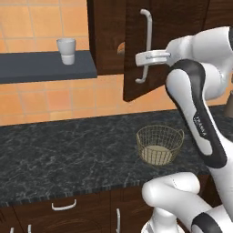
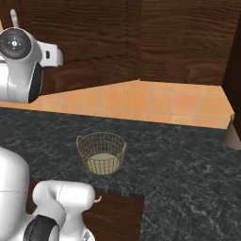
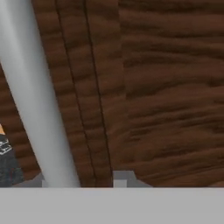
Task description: Open the cabinet, pick up the bread from the cabinet and place it in the basket. Then move the basket to the dining counter.
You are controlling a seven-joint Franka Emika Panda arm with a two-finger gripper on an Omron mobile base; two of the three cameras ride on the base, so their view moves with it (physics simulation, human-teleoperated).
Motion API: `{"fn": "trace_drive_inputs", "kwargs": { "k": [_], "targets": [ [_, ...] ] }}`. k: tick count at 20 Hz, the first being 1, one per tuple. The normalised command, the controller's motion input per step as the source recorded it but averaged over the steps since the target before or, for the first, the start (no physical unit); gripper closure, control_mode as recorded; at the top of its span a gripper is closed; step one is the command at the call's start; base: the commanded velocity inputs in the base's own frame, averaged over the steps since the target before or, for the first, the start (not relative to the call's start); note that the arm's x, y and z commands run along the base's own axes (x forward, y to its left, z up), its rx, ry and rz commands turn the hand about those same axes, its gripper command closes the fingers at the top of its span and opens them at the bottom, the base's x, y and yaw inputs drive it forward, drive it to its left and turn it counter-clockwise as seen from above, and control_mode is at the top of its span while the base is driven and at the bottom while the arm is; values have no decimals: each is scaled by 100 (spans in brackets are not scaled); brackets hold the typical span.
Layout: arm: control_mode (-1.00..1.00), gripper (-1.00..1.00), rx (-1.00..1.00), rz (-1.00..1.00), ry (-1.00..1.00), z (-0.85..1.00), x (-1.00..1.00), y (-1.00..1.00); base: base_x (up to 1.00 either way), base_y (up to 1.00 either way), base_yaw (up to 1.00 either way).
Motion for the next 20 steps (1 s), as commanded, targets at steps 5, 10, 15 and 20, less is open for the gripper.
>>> {"fn": "trace_drive_inputs", "kwargs": {
  "k": [5, 10, 15, 20],
  "targets": [
    [-100, 100, 20, 22, 9, -16, -66, -100, 0, 0, 0],
    [-100, -100, 2, -1, -1, 7, -43, -17, 0, 0, 0],
    [-100, -100, -10, -21, 4, 28, -73, -2, 0, 0, 0],
    [-100, -100, -41, -21, 17, 4, -85, 36, 0, 0, 0]
  ]
}}
